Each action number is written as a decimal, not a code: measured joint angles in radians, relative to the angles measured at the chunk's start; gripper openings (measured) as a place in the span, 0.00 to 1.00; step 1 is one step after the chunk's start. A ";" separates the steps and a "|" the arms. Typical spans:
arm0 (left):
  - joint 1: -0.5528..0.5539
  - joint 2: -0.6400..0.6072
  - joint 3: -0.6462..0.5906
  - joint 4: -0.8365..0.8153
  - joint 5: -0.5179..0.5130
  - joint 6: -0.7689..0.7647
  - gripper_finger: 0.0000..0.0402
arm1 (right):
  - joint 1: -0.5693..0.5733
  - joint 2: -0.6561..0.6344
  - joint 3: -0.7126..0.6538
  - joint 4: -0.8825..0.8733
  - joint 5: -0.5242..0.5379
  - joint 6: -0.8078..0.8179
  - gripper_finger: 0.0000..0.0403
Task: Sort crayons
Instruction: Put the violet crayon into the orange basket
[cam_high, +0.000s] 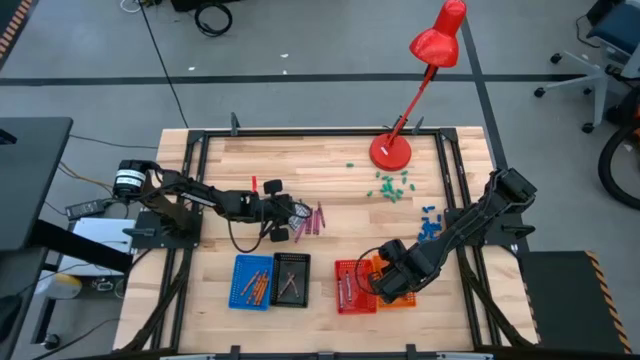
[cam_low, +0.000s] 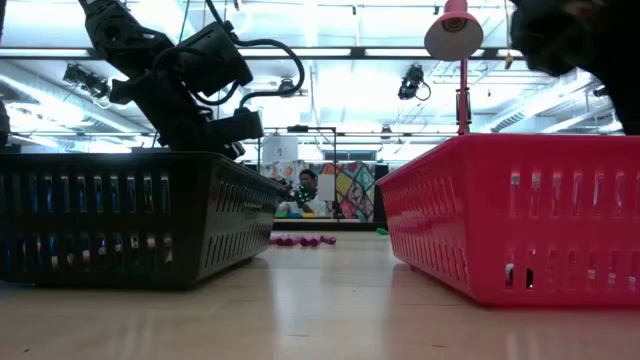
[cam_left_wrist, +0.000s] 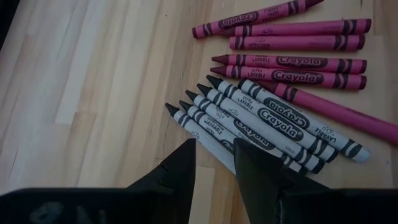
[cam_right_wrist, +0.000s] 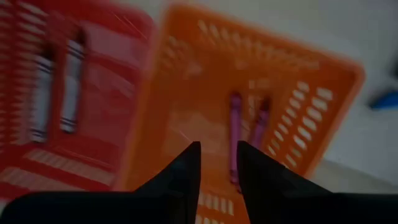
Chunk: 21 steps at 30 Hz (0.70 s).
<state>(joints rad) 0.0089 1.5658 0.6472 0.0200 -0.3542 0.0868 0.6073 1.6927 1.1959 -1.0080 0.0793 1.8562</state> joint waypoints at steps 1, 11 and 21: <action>-0.002 -0.001 0.000 0.001 0.000 0.001 0.29 | -0.008 -0.005 0.010 -0.011 0.022 -0.014 0.27; -0.028 -0.011 -0.086 0.184 0.000 0.089 0.29 | -0.157 -0.006 0.102 -0.061 0.149 -0.287 0.26; -0.010 -0.167 -0.175 0.226 -0.006 0.090 0.29 | -0.378 0.027 0.114 0.146 0.190 -0.675 0.26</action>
<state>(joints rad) -0.0010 1.3987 0.4721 0.2459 -0.3600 0.1770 0.2289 1.7198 1.3102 -0.8616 0.2695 1.1815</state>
